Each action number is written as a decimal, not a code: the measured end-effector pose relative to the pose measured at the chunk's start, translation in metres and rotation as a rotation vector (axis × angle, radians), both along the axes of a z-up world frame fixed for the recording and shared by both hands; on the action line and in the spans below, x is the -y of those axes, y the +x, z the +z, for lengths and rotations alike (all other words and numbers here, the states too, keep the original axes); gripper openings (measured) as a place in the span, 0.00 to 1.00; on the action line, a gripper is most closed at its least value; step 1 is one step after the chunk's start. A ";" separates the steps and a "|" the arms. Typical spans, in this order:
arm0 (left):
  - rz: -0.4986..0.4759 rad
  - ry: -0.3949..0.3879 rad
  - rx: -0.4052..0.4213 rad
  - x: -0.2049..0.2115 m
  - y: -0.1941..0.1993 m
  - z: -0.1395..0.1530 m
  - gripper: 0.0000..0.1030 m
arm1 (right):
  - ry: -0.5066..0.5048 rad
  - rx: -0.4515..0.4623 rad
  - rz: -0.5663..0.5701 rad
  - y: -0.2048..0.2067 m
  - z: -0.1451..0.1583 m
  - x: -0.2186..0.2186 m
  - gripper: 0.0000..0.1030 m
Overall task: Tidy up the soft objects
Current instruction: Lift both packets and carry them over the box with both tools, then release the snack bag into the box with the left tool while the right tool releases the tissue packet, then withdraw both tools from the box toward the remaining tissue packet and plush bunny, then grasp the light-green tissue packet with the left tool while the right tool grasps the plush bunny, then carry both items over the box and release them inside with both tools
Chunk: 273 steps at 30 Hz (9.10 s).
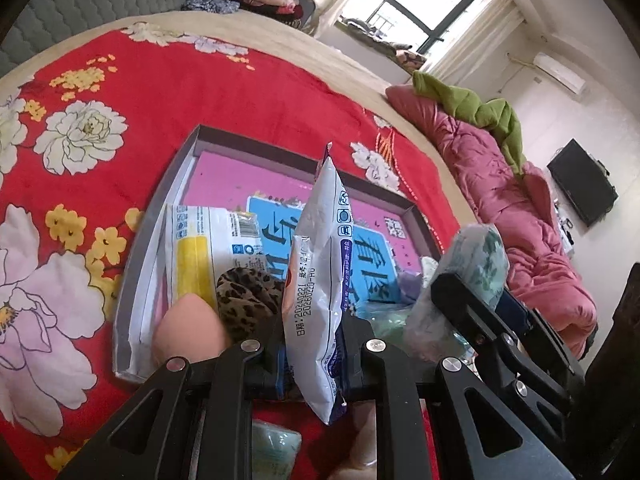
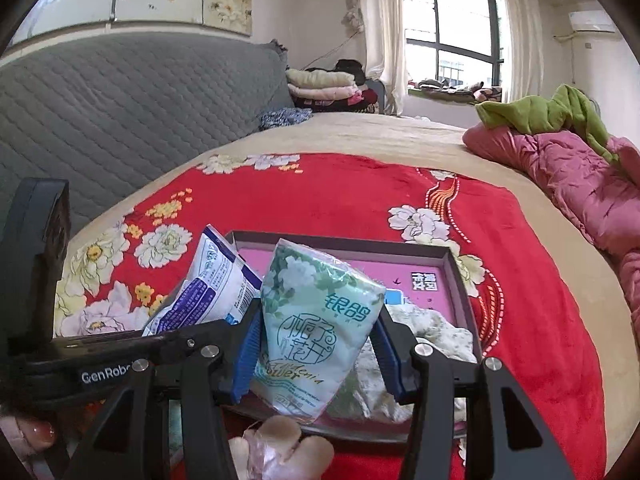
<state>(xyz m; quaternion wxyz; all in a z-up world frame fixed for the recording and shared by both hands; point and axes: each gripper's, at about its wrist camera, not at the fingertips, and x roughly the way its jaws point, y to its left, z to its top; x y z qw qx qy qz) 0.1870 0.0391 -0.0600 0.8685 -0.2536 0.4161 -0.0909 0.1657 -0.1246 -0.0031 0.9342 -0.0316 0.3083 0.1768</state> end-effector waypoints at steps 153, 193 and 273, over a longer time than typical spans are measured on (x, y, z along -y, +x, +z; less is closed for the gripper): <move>0.001 0.345 -0.001 0.010 -0.136 0.061 0.73 | -0.029 -0.085 0.035 -0.098 0.024 0.024 0.71; -0.047 0.336 -0.124 0.008 -0.105 -0.009 0.73 | -0.007 -0.289 0.042 -0.080 -0.047 0.018 0.71; 0.014 0.236 0.047 0.013 -0.012 0.022 0.63 | -0.061 -0.127 0.027 0.027 -0.021 0.008 0.62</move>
